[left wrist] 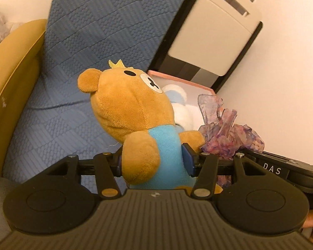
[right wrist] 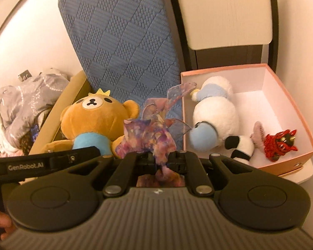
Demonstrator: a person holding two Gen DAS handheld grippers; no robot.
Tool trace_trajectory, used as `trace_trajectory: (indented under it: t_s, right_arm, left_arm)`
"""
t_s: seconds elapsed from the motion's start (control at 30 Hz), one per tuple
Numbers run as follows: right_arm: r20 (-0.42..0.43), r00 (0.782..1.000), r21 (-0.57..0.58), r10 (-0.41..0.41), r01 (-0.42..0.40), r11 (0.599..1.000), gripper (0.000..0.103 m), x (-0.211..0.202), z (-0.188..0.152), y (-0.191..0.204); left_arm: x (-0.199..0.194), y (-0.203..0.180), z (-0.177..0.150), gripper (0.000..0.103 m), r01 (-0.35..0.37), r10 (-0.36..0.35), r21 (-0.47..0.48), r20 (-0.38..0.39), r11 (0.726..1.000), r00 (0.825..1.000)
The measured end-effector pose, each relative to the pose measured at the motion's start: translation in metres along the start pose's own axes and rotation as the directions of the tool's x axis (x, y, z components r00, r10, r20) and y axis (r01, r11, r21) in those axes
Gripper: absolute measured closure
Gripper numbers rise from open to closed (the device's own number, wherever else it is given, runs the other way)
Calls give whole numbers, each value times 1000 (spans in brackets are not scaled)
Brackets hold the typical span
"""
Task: Organize objects
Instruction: 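Lift the teddy bear and purple ribbon and carry them over the pink box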
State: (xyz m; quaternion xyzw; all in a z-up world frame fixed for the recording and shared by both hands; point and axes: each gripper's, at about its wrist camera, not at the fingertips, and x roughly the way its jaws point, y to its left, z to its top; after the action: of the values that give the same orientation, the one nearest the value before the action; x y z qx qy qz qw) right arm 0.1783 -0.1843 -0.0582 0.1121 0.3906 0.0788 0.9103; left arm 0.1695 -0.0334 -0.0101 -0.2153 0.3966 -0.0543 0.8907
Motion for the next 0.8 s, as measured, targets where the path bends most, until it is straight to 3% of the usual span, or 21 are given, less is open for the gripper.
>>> trace_trajectory:
  t_s: [0.43,0.8]
  right_arm:
    - [67,997,66,-46,41,997,92,-37,21,-66]
    - [95,992,125,-80,68,990,91,-37,46,-127]
  left_arm:
    - [30,-86,21,44,54,-53,91,-15,994,998]
    - [83,-144,49,44,93,-88,150,-39,984,995]
